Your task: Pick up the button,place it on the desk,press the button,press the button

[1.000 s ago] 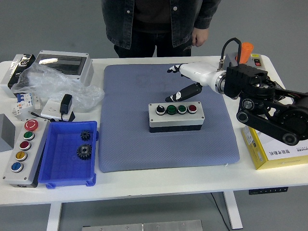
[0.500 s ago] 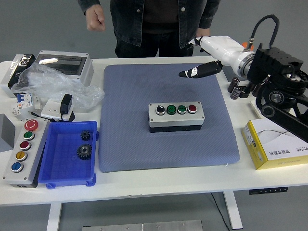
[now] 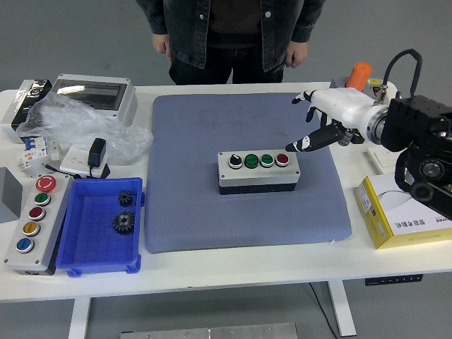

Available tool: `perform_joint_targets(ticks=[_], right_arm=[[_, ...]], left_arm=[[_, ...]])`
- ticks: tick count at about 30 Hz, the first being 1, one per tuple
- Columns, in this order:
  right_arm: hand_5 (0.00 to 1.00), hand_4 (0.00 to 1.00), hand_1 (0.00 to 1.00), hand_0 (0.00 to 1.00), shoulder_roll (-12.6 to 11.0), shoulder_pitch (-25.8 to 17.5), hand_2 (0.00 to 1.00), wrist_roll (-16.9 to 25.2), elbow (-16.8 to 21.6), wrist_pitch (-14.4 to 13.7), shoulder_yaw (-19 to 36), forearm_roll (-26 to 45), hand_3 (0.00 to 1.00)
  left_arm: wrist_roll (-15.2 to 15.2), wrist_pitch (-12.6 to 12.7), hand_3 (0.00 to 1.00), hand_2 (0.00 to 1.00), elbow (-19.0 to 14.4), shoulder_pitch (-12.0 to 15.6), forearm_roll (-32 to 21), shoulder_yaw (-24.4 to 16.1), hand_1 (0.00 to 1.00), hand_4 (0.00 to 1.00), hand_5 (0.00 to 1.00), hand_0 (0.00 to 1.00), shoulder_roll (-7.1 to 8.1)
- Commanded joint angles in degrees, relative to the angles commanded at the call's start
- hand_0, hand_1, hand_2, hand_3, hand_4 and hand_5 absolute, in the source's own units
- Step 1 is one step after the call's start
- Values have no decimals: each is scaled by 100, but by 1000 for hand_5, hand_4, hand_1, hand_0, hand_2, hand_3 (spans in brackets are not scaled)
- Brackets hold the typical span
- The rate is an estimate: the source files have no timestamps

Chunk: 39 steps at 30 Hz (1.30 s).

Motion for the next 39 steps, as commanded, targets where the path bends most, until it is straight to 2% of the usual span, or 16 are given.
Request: perform_joint_targets(ticks=[5,6,11,12,20,39], right_arm=[[300,591,377,298,4,22,323,-18,156,64,-196,141,902],[2,497,347,367,8,36,254,-22,178,75,-237,164,899],[2,497,347,367,121,162,254,-42,166,142,-624,351,899],[2,457,311,364,161,191,230,-45,118,148,-715,380,901],[2,456,301,356,475,384,224,-43,-302,140,-1118,532,900],[2,445,276,339,655,511,216,18,-587,32,-1360,614,895]], left_arm=[[2,-4,698,682,9,9,-31,20,757,758,432,708,-4],[3,-4,699,683,10,12,-34,22,757,760,435,708,-4],[3,-5,699,683,16,20,-65,49,757,760,435,708,-3],[2,-4,699,683,16,19,-65,47,756,761,436,708,-4],[-4,0,700,683,18,16,-74,63,757,762,437,708,-3],[-17,3,701,683,20,-19,-92,91,758,763,439,708,17]])
